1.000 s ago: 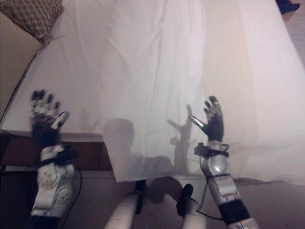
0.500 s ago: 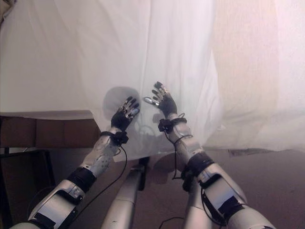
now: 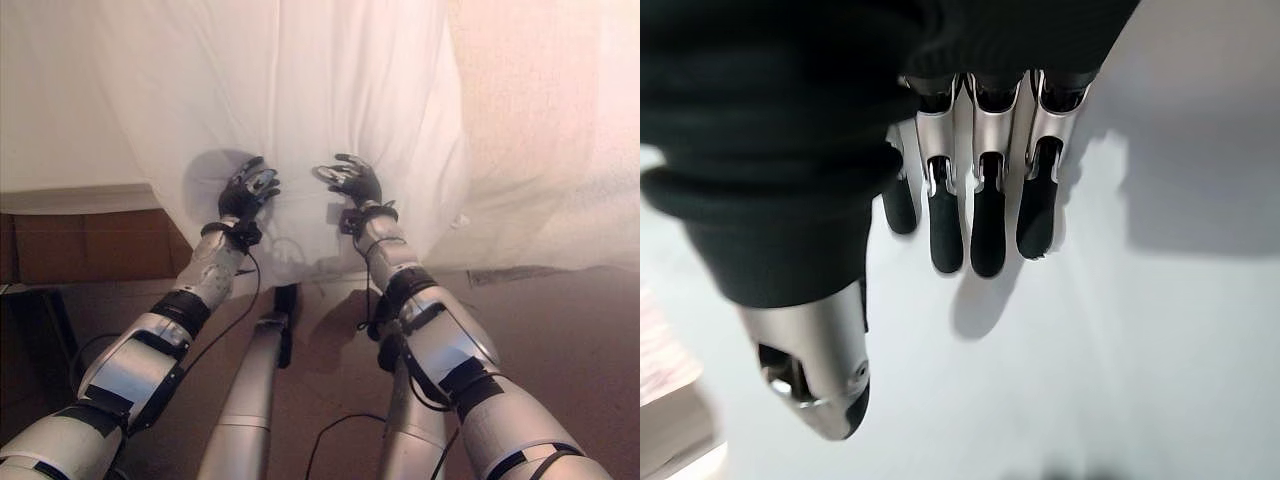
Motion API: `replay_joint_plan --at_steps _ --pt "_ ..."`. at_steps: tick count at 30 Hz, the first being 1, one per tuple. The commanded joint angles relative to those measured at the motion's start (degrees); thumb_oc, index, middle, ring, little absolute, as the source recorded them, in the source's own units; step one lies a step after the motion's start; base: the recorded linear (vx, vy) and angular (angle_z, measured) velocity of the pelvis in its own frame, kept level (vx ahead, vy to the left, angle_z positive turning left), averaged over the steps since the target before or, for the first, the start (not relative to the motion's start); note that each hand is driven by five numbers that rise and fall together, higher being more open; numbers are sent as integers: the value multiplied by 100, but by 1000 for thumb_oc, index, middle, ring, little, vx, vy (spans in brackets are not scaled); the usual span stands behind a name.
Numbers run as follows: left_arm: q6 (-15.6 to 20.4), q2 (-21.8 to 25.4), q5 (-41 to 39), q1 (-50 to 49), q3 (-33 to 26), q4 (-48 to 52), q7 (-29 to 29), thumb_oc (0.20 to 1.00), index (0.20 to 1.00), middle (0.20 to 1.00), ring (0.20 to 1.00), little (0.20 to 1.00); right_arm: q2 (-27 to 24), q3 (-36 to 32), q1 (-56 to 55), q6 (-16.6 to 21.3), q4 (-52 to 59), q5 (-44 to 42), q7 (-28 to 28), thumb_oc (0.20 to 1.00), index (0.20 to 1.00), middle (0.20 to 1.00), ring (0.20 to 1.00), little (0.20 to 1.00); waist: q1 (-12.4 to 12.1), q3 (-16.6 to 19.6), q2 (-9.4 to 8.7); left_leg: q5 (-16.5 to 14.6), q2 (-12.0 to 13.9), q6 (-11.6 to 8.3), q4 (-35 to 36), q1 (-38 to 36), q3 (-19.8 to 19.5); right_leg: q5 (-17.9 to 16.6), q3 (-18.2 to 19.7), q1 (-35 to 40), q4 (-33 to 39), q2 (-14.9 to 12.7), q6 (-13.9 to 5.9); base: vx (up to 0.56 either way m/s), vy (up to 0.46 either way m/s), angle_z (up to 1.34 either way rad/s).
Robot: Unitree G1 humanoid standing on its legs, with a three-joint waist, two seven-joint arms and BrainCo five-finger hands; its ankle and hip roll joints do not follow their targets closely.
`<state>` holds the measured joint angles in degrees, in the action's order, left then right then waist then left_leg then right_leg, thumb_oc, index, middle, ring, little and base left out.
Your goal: Make the bed
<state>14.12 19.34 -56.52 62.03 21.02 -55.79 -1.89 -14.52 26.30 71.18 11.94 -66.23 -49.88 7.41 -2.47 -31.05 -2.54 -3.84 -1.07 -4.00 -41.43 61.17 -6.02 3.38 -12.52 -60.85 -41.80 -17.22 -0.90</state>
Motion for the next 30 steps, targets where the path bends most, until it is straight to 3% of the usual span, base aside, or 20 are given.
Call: replay_joint_plan --at_steps 1,8,13,18,30 --pt "-56 517 87 -356 -679 -1084 -531 1000 1000 1000 1000 1000 -751 -636 -172 0 -558 50 538 1000 1000 1000 1000 1000 -134 126 53 -335 -77 163 -106 204 41 224 297 -44 72 -105 -587 27 -38 2" --pt "3 1013 134 -941 -1328 -1525 -752 1000 1000 1000 1000 1000 -1365 -1136 -825 55 -879 196 793 1000 1000 1000 1000 1000 -215 126 106 -376 -110 200 -98 280 -8 339 234 -112 12 -124 -578 6 -1 2" --pt "137 796 -66 -1918 -1939 -1360 -815 1000 1000 1000 1000 1000 -1286 -1620 -1813 209 -756 185 852 1000 1000 1000 1000 1000 -211 126 52 -436 -128 244 -93 262 -45 396 193 -88 13 -109 -578 9 -5 -2" --pt "38 569 390 -2925 -2333 -1825 -832 1000 1000 1000 1000 1000 -1081 -2044 -2641 282 -814 251 860 1000 1000 1000 1000 1000 -208 126 -15 -510 -126 289 -178 289 -85 439 193 -94 -19 -88 -566 9 -2 -2" --pt "-99 379 1191 -4177 -2679 -2137 -890 1000 1000 1000 1000 1000 -1053 -2311 -3448 282 -766 601 863 1000 1000 1000 1000 1000 -238 126 -13 -550 -119 320 -214 224 -73 469 179 -21 -51 -113 -547 -1 -1 4"
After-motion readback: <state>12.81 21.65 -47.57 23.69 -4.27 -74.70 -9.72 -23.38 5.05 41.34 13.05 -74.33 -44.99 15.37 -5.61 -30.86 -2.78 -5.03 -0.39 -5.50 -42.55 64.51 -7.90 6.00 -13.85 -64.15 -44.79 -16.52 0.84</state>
